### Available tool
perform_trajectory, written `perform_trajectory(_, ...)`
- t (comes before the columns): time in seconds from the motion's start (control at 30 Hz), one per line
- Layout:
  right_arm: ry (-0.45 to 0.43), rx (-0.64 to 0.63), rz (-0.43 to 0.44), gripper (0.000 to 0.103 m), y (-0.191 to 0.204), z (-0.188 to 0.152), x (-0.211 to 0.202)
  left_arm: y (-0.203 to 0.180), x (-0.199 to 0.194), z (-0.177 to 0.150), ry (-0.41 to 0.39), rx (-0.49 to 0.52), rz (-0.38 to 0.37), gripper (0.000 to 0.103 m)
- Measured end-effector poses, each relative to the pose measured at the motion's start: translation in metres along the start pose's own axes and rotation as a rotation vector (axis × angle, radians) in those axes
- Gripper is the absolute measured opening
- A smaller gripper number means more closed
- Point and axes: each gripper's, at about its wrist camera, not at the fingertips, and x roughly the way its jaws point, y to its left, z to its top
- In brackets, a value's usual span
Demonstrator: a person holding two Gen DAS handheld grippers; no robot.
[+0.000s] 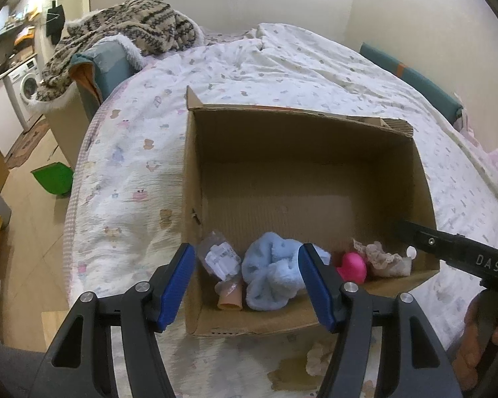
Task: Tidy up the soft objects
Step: 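Withdraw both open grippers from the box toward the remaining items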
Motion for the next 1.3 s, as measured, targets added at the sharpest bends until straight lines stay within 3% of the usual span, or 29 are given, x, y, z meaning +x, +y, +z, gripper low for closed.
perform_trajectory(0.13, 0.002, 0.003, 0.006, 0.072, 0.0, -0.001, -0.002, 0.003, -0.002, -0.001, 0.001, -0.006, 0.027, 0.062)
perform_trajectory(0.63, -0.015, -0.003, 0.004, 0.072, 0.001, -0.015, -0.023, 0.003, -0.025, -0.014, -0.007, 0.024, 0.02, 0.062)
perform_trajectory(1.3, 0.035, 0.016, 0.019, 0.072, 0.0, -0.048, -0.032, 0.011, -0.033, -0.044, 0.084, -0.041, 0.016, 0.062)
